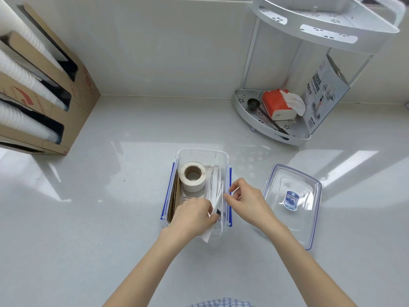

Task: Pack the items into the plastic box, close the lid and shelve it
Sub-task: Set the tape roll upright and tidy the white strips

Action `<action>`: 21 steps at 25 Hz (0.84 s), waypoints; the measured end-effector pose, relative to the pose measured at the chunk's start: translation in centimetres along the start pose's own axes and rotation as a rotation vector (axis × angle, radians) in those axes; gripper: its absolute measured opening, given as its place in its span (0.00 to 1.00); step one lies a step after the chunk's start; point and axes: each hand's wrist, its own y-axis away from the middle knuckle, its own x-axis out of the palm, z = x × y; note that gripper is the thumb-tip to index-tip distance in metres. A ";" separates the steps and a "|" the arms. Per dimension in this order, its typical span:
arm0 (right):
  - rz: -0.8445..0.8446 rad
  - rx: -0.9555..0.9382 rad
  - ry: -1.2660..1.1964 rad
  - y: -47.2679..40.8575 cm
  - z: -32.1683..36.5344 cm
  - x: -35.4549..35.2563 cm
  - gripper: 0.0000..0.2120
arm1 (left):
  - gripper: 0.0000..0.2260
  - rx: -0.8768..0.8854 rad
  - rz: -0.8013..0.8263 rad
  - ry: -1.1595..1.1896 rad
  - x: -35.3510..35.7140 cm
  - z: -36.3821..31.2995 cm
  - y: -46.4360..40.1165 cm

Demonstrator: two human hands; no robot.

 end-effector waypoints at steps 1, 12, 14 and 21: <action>0.018 0.010 0.000 0.2 0.1 0.1 0.08 | 0.12 -0.019 -0.014 0.051 0.1 0.1 -0.1; 0.086 0.042 -0.037 0.8 0.1 0.4 0.09 | 0.12 -0.125 0.053 0.475 0.9 -1.2 -1.6; 0.081 0.055 -0.077 0.7 -0.1 0.5 0.07 | 0.11 -0.174 0.103 0.645 0.8 -1.0 -1.7; 0.063 0.073 -0.219 0.4 -0.4 0.5 0.04 | 0.03 -0.192 0.092 0.910 -0.2 -1.1 -1.5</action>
